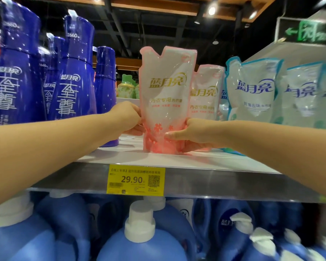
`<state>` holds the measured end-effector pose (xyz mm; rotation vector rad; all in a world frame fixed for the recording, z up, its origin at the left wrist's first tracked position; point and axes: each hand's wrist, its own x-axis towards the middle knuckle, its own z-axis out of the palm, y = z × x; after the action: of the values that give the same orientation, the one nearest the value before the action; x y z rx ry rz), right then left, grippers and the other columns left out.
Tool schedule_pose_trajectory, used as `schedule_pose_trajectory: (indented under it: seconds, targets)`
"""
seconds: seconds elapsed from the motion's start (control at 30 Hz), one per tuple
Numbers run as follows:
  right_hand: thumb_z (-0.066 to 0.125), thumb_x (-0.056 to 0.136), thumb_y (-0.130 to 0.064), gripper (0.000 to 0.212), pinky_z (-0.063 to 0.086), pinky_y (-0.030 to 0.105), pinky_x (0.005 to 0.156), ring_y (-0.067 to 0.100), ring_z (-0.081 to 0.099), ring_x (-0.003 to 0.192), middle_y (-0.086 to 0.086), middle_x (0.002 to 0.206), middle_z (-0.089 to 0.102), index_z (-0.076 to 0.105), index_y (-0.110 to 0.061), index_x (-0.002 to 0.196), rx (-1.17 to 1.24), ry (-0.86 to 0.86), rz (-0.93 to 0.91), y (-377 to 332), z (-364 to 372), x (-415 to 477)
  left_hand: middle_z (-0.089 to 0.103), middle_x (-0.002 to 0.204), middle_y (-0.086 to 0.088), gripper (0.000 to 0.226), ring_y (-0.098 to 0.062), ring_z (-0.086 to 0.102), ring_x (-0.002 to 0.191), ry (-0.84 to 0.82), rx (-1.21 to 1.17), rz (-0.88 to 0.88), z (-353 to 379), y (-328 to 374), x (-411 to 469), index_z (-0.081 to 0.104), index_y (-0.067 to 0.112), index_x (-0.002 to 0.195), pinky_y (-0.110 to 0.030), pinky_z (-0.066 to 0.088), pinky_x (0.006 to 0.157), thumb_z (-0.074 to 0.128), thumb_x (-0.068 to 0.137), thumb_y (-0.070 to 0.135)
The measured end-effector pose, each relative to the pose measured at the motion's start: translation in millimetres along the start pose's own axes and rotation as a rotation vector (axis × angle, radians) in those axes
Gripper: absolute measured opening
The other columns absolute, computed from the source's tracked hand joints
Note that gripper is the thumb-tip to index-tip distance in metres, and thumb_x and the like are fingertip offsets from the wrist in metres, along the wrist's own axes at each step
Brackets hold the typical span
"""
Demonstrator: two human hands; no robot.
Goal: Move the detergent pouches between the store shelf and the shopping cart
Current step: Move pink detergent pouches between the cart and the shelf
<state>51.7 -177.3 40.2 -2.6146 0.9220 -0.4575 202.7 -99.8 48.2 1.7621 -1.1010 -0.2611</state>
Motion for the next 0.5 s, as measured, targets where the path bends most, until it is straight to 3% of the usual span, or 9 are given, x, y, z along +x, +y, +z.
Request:
schedule_pose_trajectory:
  seconds: [0.1,0.2,0.33,0.43,0.5]
  targets:
    - [0.063,0.085,-0.044,0.031,0.051,0.035,0.094,0.021,0.064,0.102,0.005,0.107,0.067,0.063,-0.017,0.101,0.083,0.024,0.047,3,-2,-9,0.064,0.083,-0.005,0.019,-0.015,0.064,0.072,-0.024,0.023,-0.001,-1,1,-5,0.061,0.006,0.110,-0.026,0.053,0.062,0.053,0.092,0.007]
    - [0.063,0.084,-0.047,0.034,0.054,0.026,0.084,0.015,0.062,0.089,-0.002,0.092,0.062,0.059,-0.015,0.096,0.163,0.014,0.141,-4,-1,-23,0.061,0.101,-0.007,0.027,-0.020,0.063,0.088,-0.062,0.046,-0.013,-3,4,-16,0.056,0.006,0.119,-0.031,0.053,0.074,0.054,0.093,0.012]
    - [0.053,0.088,-0.054,0.068,0.041,0.031,0.096,0.023,0.052,0.111,0.007,0.130,0.052,0.040,-0.010,0.138,-0.039,0.122,0.125,-4,-11,-56,0.056,0.104,-0.004,0.032,-0.021,0.057,0.101,0.038,0.147,0.105,-8,13,-44,0.052,0.009,0.125,-0.035,0.050,0.087,0.051,0.095,0.018]
    - [0.055,0.087,-0.054,0.069,0.042,0.036,0.104,0.024,0.051,0.119,0.009,0.138,0.047,0.041,-0.009,0.138,-0.037,0.183,0.115,-2,-18,-89,0.059,0.118,-0.007,0.033,-0.019,0.055,0.102,0.072,0.335,0.251,-2,25,-77,0.053,0.010,0.126,-0.034,0.048,0.090,0.050,0.095,0.022]
    - [0.056,0.088,-0.050,0.062,0.041,0.030,0.100,0.019,0.051,0.115,0.006,0.136,0.049,0.046,-0.011,0.135,-0.010,0.240,0.089,5,-25,-128,0.060,0.122,-0.005,0.032,-0.016,0.055,0.100,0.101,0.453,0.389,15,41,-112,0.056,0.012,0.124,-0.029,0.045,0.086,0.049,0.095,0.025]
